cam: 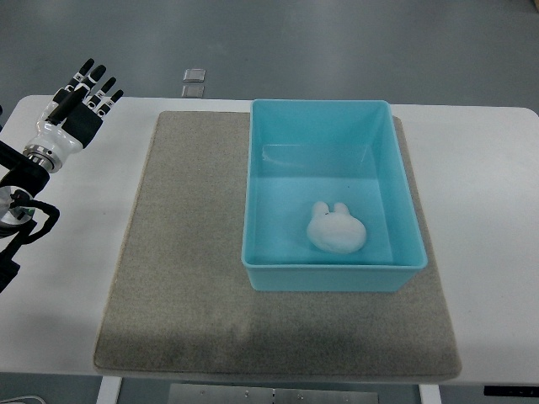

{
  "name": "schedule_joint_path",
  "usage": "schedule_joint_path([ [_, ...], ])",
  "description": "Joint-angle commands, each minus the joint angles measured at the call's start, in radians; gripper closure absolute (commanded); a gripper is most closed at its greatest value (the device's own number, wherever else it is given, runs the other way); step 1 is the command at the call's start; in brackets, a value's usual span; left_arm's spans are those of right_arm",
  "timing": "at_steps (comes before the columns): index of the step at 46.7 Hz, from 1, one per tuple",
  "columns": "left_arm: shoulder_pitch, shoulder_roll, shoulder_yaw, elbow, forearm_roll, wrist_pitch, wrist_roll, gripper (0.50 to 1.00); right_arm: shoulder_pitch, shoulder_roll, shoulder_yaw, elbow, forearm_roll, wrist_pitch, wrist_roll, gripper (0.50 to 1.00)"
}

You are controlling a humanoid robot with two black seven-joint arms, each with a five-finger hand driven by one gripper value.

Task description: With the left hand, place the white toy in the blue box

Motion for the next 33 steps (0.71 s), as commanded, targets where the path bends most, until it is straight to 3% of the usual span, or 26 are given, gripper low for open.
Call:
schedule_joint_path([
  [1, 0.002, 0.000, 0.000, 0.000, -0.001, 0.003, 0.002, 0.506, 0.000, 0.000, 0.000, 0.000, 0.001, 0.000, 0.001, 0.564],
  [33, 0.001, -0.003, -0.001, 0.000, 0.000, 0.010, 0.000, 0.506, 0.000, 0.000, 0.001, 0.014, -0.004, 0.009, 0.000, 0.564],
])
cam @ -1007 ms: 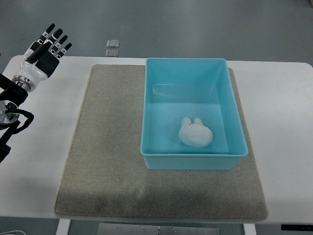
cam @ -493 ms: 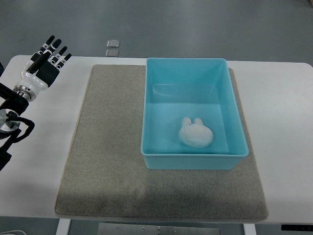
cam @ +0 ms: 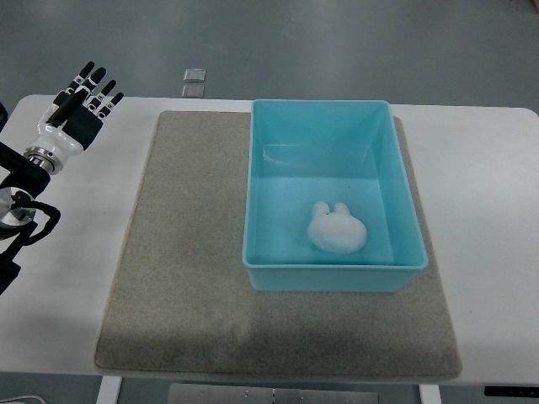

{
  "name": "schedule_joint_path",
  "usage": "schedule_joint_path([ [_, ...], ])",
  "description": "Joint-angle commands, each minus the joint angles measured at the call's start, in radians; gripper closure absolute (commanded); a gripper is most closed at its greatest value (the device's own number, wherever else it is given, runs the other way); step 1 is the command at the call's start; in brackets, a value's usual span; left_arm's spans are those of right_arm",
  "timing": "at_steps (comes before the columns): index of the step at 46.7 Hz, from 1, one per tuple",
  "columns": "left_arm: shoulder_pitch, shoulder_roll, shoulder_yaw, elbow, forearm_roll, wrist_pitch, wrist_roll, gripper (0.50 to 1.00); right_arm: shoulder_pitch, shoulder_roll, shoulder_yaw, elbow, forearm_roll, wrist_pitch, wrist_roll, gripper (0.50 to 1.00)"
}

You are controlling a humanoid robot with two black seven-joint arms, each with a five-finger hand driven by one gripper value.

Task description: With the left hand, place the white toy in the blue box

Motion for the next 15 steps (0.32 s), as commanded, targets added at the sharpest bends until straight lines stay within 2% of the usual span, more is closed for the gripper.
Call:
schedule_joint_path([
  [1, -0.001, 0.000, 0.000, 0.000, 0.001, 0.000, -0.002, 0.506, 0.000, 0.000, -0.001, 0.008, -0.006, 0.001, -0.001, 0.564],
  [15, -0.003, -0.002, 0.001, -0.001, 0.003, 0.001, -0.002, 0.506, 0.000, 0.000, -0.003, 0.011, -0.006, 0.000, -0.001, 0.564],
])
